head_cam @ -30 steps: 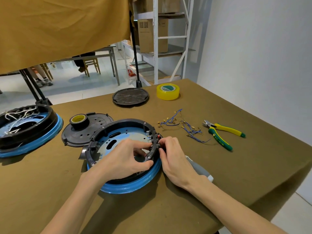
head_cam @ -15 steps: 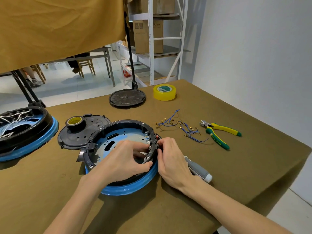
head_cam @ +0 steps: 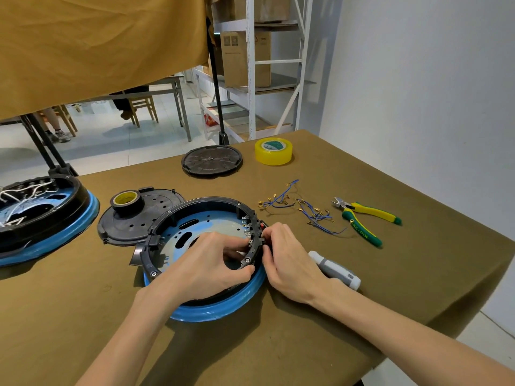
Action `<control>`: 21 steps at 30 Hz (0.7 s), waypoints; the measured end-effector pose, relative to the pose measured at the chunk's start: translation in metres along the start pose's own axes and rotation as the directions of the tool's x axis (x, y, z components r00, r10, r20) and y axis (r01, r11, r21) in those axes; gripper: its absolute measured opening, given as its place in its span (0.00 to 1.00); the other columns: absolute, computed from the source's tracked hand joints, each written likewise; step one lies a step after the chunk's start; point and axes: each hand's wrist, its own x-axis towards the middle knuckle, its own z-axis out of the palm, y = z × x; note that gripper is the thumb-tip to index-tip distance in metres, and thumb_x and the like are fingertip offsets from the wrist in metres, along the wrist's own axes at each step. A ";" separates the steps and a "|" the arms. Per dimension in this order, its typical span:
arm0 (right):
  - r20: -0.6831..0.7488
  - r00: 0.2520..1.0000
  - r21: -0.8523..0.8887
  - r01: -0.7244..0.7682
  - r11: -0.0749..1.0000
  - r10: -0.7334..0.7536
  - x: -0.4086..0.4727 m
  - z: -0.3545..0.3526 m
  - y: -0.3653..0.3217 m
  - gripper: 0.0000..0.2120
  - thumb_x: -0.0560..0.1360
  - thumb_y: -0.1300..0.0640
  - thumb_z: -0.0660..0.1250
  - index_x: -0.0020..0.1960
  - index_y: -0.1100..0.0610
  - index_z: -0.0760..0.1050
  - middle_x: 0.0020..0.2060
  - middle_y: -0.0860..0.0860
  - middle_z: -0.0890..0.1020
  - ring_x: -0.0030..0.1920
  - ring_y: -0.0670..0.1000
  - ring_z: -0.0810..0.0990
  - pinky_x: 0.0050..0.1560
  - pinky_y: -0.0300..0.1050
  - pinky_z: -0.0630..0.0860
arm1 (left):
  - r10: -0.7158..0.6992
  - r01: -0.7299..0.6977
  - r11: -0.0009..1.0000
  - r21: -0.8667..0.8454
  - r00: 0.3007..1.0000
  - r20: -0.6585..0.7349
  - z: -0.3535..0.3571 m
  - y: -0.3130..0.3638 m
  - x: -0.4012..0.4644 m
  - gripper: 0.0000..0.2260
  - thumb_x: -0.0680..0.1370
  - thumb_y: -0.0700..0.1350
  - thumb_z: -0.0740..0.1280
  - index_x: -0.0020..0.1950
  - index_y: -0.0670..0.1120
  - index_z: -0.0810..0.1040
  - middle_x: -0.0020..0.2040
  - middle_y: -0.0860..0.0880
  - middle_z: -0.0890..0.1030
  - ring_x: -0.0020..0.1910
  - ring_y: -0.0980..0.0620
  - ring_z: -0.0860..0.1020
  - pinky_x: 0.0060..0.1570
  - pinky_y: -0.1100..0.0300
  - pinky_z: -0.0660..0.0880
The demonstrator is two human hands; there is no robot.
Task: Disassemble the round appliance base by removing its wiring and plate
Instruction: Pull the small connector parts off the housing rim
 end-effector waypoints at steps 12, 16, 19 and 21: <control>0.117 0.992 0.185 -0.060 0.981 0.038 0.005 -0.002 0.017 0.03 0.82 0.60 0.62 0.54 0.55 0.68 0.45 0.46 0.71 0.45 0.42 0.69 0.45 0.32 0.67 | 0.015 -0.015 1.000 0.002 1.000 0.012 -0.001 0.000 -0.002 0.14 0.78 0.54 0.69 0.64 0.57 0.80 0.52 0.61 0.85 0.53 0.62 0.83 0.55 0.63 0.79; 0.112 0.994 0.164 -0.029 0.986 0.011 0.005 0.000 0.019 0.03 0.82 0.59 0.61 0.54 0.54 0.68 0.45 0.46 0.70 0.45 0.41 0.69 0.45 0.31 0.66 | 0.010 -0.010 1.000 0.007 1.000 0.020 -0.001 0.000 -0.002 0.15 0.78 0.55 0.68 0.64 0.59 0.79 0.53 0.59 0.85 0.54 0.59 0.83 0.55 0.61 0.80; 0.109 0.994 0.164 -0.032 0.986 0.014 0.004 0.000 0.019 0.03 0.82 0.58 0.61 0.54 0.53 0.68 0.46 0.46 0.70 0.45 0.42 0.69 0.45 0.33 0.67 | 0.005 -0.006 1.000 0.005 1.000 0.026 0.000 0.002 -0.002 0.16 0.78 0.54 0.69 0.65 0.59 0.79 0.53 0.60 0.85 0.54 0.60 0.83 0.55 0.61 0.80; 0.093 0.996 0.158 -0.025 0.987 0.011 0.002 -0.001 0.019 0.04 0.82 0.57 0.61 0.56 0.54 0.69 0.47 0.45 0.70 0.47 0.42 0.70 0.47 0.35 0.68 | -0.001 0.001 1.000 0.009 1.000 0.002 -0.001 0.001 -0.002 0.17 0.77 0.53 0.70 0.65 0.58 0.81 0.52 0.62 0.85 0.53 0.63 0.83 0.55 0.63 0.80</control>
